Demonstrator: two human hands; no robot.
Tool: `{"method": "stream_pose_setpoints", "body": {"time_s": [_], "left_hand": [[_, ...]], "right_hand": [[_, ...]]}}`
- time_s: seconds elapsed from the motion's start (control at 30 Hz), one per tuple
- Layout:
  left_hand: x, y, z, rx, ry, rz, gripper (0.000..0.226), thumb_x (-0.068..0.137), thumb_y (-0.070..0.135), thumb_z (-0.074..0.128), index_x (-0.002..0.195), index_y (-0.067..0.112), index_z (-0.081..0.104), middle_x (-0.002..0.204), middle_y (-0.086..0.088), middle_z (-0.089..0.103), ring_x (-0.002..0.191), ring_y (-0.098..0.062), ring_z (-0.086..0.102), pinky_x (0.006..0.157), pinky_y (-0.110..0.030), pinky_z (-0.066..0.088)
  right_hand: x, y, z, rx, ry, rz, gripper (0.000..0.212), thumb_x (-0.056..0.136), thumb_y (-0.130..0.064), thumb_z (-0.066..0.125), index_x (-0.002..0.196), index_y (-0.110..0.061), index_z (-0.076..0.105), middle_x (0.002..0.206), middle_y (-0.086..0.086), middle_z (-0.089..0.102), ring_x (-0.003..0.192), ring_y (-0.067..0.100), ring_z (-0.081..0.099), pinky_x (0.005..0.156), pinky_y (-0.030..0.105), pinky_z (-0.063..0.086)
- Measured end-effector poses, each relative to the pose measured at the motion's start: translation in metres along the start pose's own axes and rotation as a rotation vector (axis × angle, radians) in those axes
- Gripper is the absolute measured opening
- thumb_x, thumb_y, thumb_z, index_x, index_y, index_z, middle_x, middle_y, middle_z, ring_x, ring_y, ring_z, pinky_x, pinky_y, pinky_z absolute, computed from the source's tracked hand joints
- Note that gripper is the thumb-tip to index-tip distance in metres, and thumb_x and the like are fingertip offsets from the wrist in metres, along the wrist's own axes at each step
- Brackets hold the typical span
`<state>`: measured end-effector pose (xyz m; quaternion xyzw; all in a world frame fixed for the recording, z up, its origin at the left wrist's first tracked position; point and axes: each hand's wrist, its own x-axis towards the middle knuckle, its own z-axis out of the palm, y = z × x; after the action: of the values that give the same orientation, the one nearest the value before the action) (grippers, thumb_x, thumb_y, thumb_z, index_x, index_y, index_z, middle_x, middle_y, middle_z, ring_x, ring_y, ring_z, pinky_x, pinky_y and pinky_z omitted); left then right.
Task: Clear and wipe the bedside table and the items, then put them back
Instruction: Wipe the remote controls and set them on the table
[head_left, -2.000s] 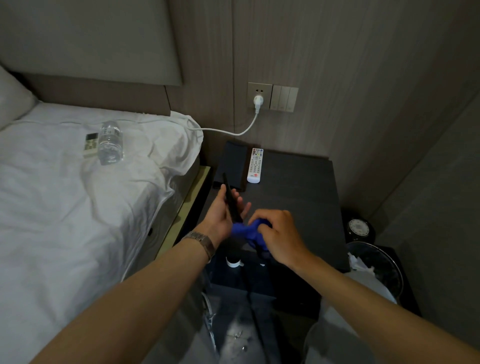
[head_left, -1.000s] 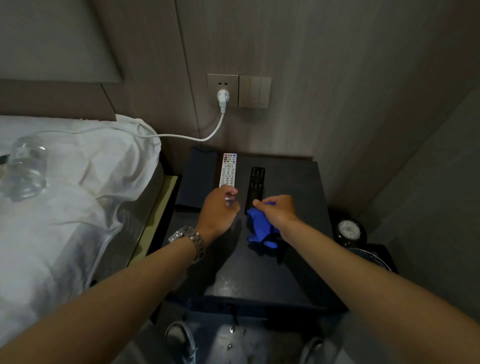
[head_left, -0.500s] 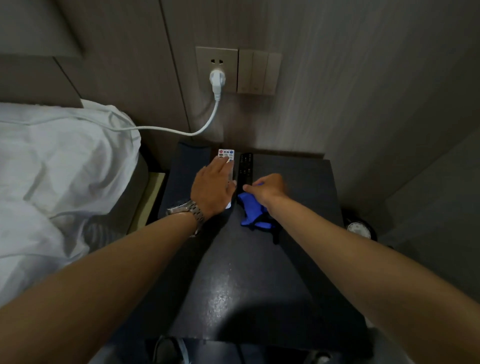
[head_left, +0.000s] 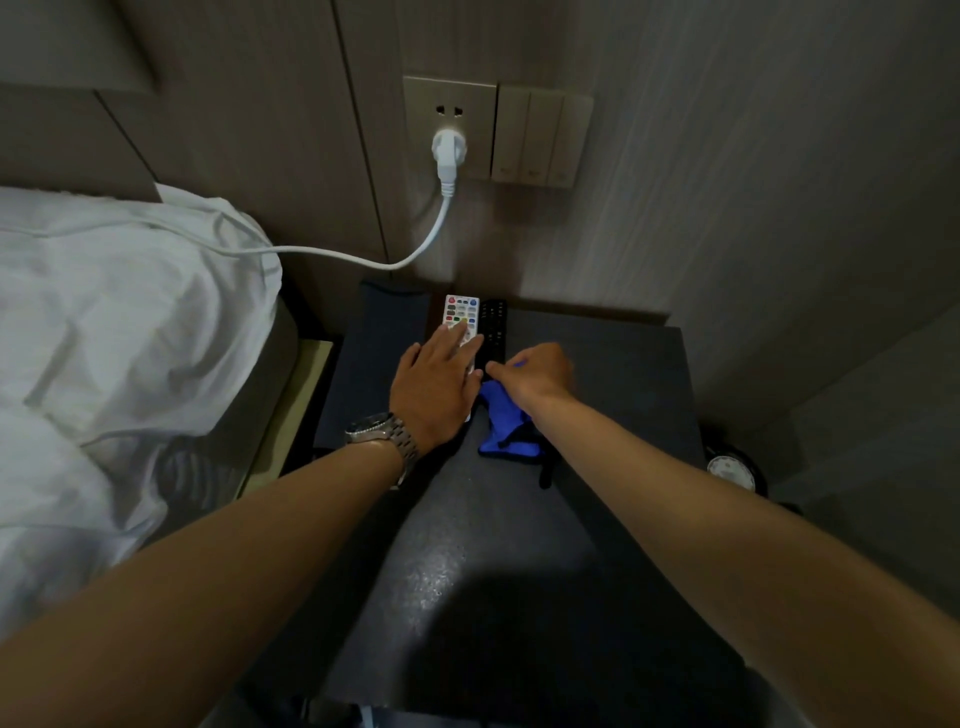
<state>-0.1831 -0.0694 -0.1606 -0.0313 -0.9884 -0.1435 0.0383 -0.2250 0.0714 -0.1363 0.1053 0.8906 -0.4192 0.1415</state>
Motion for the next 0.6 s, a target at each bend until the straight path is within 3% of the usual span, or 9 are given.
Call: {"method": "stream_pose_setpoints", "body": {"time_s": [0.23, 0.4, 0.6], "left_hand": [[0.001, -0.002, 0.002, 0.012, -0.008, 0.000, 0.055, 0.103, 0.041, 0.038, 0.155, 0.026, 0.028, 0.163, 0.000, 0.021, 0.151, -0.019, 0.015, 0.121, -0.046, 0.018], [-0.004, 0.001, -0.012, -0.073, 0.029, 0.015, 0.055, 0.104, 0.035, 0.033, 0.155, 0.017, 0.026, 0.164, -0.006, 0.019, 0.152, -0.025, 0.012, 0.120, -0.046, 0.022], [-0.024, -0.001, -0.037, -0.137, 0.146, -0.059, 0.049, 0.101, 0.034, 0.044, 0.146, 0.013, 0.041, 0.151, -0.009, 0.041, 0.134, -0.028, 0.043, 0.104, -0.043, 0.042]], "right_hand": [[0.000, 0.001, 0.000, -0.006, 0.001, -0.020, 0.021, 0.085, -0.039, 0.075, 0.083, -0.019, 0.068, 0.076, -0.004, 0.062, 0.079, 0.013, 0.062, 0.077, 0.031, 0.055], [-0.011, 0.000, -0.007, -0.015, 0.052, -0.029, 0.034, 0.082, -0.051, 0.073, 0.075, -0.019, 0.064, 0.077, -0.003, 0.065, 0.075, 0.014, 0.063, 0.072, 0.034, 0.054], [-0.040, -0.005, -0.026, -0.075, 0.261, -0.101, 0.028, 0.088, -0.046, 0.066, 0.076, -0.020, 0.069, 0.074, -0.005, 0.064, 0.074, 0.016, 0.061, 0.066, 0.028, 0.044]]}}
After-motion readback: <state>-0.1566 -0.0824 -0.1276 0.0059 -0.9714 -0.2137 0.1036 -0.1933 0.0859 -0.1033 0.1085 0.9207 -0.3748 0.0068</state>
